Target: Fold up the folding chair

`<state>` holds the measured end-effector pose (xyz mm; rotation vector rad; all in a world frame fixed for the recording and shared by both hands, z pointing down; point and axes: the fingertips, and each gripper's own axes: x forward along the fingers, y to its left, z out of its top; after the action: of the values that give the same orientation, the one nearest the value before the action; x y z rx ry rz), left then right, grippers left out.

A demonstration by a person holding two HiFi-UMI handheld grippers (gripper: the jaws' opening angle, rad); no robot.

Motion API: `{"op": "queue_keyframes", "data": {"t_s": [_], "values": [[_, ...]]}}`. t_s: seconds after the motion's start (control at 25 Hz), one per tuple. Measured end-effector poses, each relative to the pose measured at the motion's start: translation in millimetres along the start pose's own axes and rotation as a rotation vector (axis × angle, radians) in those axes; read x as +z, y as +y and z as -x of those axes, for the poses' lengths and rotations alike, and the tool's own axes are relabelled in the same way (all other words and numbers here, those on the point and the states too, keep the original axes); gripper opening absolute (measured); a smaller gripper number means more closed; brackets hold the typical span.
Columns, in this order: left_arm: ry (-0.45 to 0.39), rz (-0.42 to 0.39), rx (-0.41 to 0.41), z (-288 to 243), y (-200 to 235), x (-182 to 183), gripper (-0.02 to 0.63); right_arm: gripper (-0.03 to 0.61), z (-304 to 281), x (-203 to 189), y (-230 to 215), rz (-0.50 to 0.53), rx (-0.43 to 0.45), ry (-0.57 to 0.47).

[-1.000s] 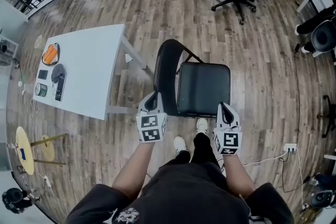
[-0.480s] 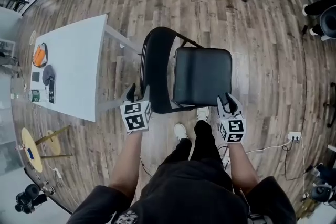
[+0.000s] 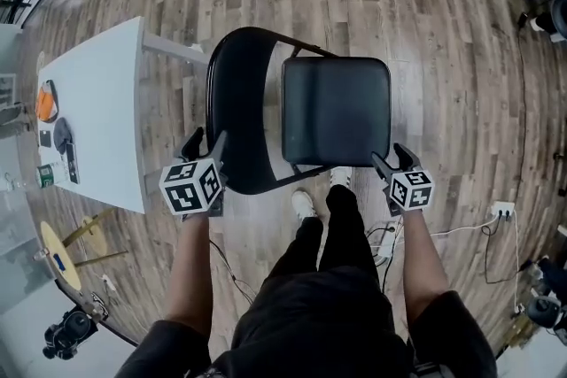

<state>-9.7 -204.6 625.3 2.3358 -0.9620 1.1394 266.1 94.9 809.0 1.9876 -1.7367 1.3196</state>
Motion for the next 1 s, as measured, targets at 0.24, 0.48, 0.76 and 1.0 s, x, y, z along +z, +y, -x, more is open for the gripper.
{"op": "queue_keyframes", "data": {"t_s": [0.24,0.48,0.76,1.0], "values": [[0.075,0.007,-0.043,-23.5,-3.3,-2.7,0.229,0.316,-42.5,-48.5,-57.2,-0.118,0.039,0.158],[0.115,-0.004,-0.052,-44.1,-4.1,-9.1,0.229,0.321,-84.3,-79.6,-96.8,-0.191,0.118,0.218],[0.126,0.041,-0.098,-70.2,-1.8,-10.6,0.229,0.321,-129.3,-101.3,-137.9,-0.294,0.132,0.238],[0.182,0.066,-0.143,-83.7,-15.9,-29.4,0.227,0.327,-152.5,-111.3,-153.3,-0.392,0.231,0.255]]}}
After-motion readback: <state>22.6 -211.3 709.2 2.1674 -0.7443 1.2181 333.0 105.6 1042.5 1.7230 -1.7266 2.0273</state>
